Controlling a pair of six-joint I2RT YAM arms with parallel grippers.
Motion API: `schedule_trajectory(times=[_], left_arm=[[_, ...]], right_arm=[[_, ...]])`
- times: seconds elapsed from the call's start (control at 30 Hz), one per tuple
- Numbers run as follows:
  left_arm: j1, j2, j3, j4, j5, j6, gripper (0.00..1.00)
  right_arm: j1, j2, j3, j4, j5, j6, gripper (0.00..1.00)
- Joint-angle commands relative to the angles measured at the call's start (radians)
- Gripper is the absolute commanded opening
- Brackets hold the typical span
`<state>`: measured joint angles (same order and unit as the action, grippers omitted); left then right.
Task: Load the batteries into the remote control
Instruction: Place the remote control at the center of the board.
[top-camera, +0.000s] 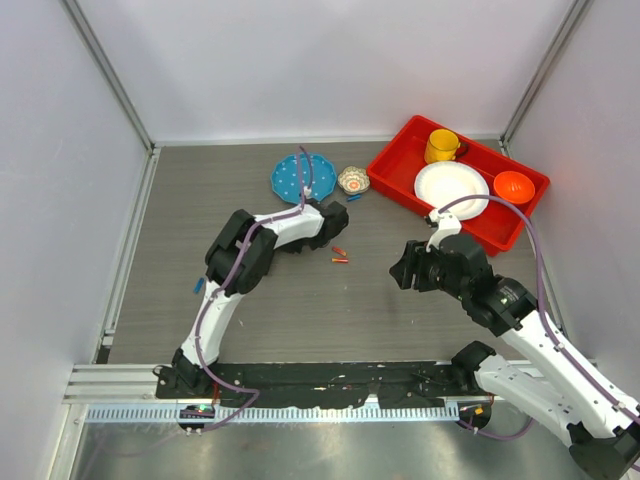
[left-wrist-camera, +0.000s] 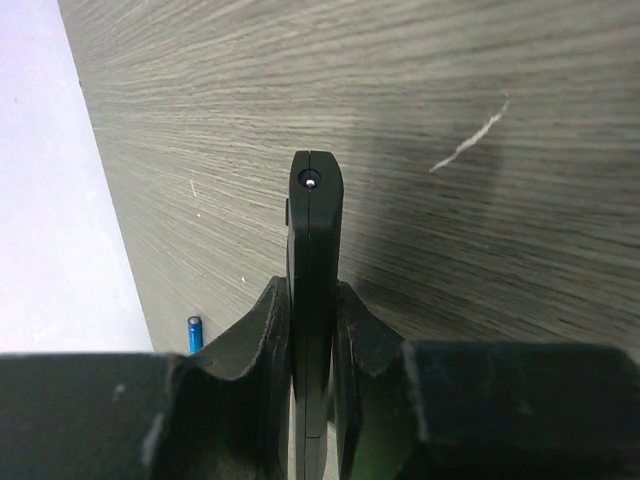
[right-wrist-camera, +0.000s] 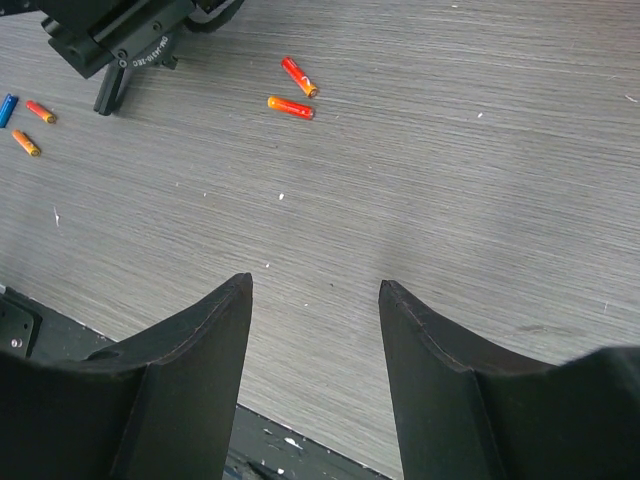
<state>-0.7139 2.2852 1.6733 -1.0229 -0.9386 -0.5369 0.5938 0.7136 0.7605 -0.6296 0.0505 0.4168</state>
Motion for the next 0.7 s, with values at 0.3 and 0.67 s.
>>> schedule_trajectory(times=[0.3, 0.67], left_arm=[[-0.002, 0.008, -0.04, 0.087, 0.07, 0.017, 0.29], [-0.006, -0.042, -0.063, 0.093, 0.07, 0.011, 0.7]], right_arm=[[-0.002, 0.01, 0.007, 0.031, 0.018, 0.002, 0.59], [-0.002, -0.005, 0.002, 0.021, 0.028, 0.002, 0.59]])
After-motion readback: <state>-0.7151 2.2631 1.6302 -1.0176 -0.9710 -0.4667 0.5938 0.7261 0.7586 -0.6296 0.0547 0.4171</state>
